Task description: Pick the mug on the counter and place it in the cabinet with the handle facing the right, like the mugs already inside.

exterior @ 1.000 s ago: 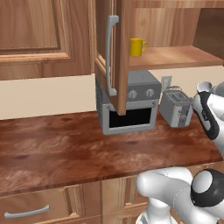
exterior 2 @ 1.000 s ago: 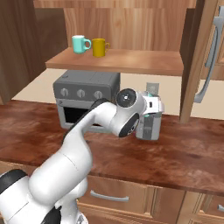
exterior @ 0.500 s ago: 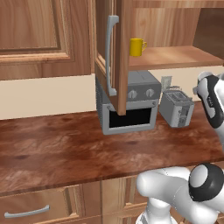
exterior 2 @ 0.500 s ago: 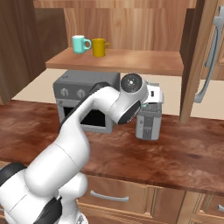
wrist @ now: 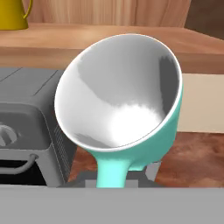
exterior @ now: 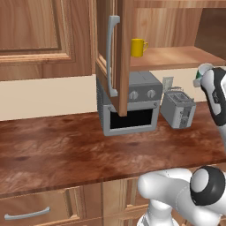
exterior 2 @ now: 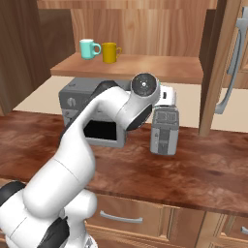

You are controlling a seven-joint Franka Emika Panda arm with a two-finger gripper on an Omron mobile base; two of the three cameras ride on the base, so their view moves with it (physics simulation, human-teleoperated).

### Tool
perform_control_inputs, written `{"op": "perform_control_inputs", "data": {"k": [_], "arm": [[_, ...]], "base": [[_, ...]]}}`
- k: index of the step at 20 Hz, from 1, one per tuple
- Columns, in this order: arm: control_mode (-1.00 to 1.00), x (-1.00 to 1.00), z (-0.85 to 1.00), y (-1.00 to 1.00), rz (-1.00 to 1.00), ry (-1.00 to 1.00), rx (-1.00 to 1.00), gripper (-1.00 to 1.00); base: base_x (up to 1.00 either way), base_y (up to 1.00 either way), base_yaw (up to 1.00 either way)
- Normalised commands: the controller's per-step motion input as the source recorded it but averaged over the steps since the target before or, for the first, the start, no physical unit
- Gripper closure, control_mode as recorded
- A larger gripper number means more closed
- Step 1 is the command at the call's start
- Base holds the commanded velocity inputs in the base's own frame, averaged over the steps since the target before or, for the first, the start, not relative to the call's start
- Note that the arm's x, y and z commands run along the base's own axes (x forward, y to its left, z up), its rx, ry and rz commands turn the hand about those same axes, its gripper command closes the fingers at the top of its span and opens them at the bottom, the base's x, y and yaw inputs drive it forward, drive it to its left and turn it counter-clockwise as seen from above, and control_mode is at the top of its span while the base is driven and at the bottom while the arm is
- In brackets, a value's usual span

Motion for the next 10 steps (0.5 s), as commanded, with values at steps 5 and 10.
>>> {"op": "perform_control_inputs", "data": {"k": [5,10], "arm": [[-1.00,0.04,0.24,0.17,0.05,-0.07,0.10,1.00],[-1.00,0.44,0.04,0.04,0.05,0.00,0.05,1.00]], "base": [[0.00,0.00,0.00],[0.00,0.00,0.00]]}}
